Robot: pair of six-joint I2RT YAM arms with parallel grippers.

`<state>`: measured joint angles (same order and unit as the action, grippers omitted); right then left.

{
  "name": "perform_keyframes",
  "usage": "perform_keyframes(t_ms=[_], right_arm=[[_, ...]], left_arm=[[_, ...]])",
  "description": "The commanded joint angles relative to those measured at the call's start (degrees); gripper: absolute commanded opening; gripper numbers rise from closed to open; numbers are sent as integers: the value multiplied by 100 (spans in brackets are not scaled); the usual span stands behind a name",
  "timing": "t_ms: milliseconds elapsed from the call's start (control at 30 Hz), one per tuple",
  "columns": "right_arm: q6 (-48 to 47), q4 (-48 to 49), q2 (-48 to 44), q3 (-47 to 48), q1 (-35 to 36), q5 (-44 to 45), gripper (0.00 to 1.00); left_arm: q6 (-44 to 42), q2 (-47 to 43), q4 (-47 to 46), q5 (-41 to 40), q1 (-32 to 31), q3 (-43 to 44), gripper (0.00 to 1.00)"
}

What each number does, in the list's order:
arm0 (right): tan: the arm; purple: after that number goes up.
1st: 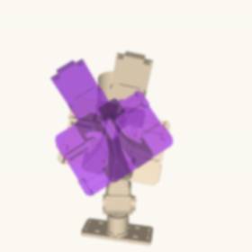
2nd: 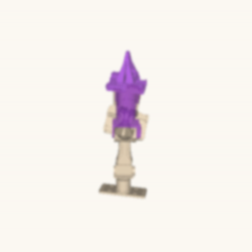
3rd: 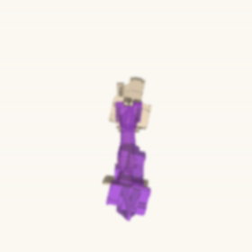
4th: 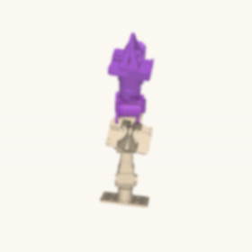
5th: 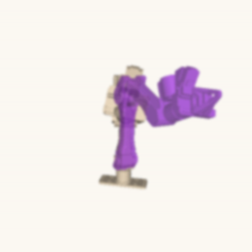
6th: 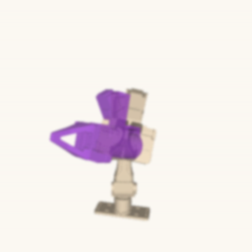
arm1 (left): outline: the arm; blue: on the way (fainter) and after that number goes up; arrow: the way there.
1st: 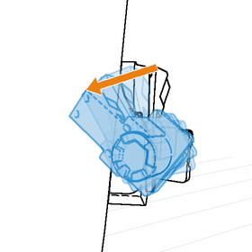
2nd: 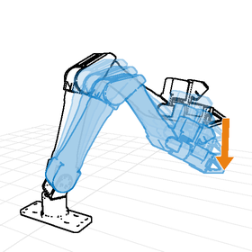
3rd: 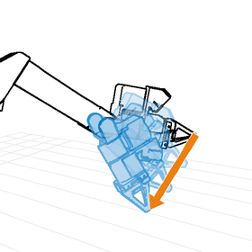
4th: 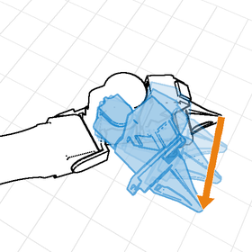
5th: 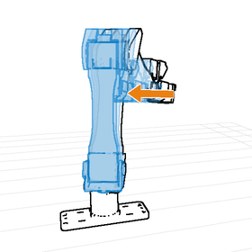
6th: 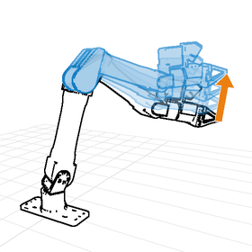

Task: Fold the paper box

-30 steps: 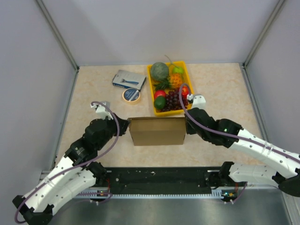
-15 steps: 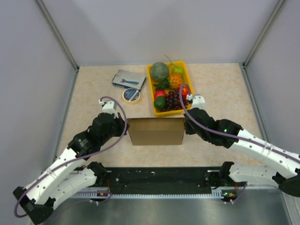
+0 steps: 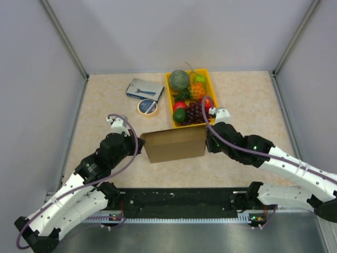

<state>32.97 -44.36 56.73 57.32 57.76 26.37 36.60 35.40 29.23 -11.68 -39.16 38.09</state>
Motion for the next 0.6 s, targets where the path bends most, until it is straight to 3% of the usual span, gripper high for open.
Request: perform_keyframes(t_ms=[0, 100, 333, 433, 567], right_arm=[[-379, -64, 22, 577, 95, 114, 29], [-484, -108, 154, 885, 60, 149, 38], [-274, -30, 286, 1896, -256, -228, 46], [-37, 399, 618, 2195, -537, -833, 45], [586, 1032, 1067, 2249, -845, -1879, 37]], left_arm=[[49, 213, 645, -18, 13, -258, 0], [-3, 248, 636, -18, 5, -249, 0], [14, 275, 636, -1, 5, -223, 0], [-4, 266, 627, -18, -4, -231, 0], [-4, 301, 610, -1, 4, -188, 0]])
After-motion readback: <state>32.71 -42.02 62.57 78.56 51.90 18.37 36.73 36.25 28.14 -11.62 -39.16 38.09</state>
